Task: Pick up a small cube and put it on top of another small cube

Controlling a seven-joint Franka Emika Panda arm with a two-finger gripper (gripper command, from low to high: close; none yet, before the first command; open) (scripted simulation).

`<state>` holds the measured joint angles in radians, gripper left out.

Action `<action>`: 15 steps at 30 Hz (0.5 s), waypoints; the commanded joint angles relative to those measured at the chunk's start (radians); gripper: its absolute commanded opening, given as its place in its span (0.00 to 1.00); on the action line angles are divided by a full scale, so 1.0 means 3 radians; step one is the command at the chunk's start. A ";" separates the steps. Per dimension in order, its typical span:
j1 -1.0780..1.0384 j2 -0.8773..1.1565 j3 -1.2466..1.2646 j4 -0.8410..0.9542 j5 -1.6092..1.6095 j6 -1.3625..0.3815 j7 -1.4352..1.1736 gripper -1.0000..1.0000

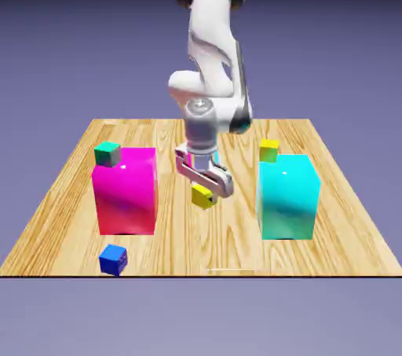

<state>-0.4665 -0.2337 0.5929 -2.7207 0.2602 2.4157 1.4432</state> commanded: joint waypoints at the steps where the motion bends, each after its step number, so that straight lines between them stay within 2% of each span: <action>1: 0.0115 -0.0116 -0.0027 0.0036 0.0028 -0.0147 0.0018 0.00; 14: 0.1609 -0.1619 -0.0380 0.0508 0.0477 -0.2031 0.0191 0.00; 15: 0.1609 -0.1619 -0.0381 0.0508 0.0477 -0.2031 0.0191 0.00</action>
<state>0.0161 -0.7196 0.4787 -2.5683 0.4054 1.8071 1.5001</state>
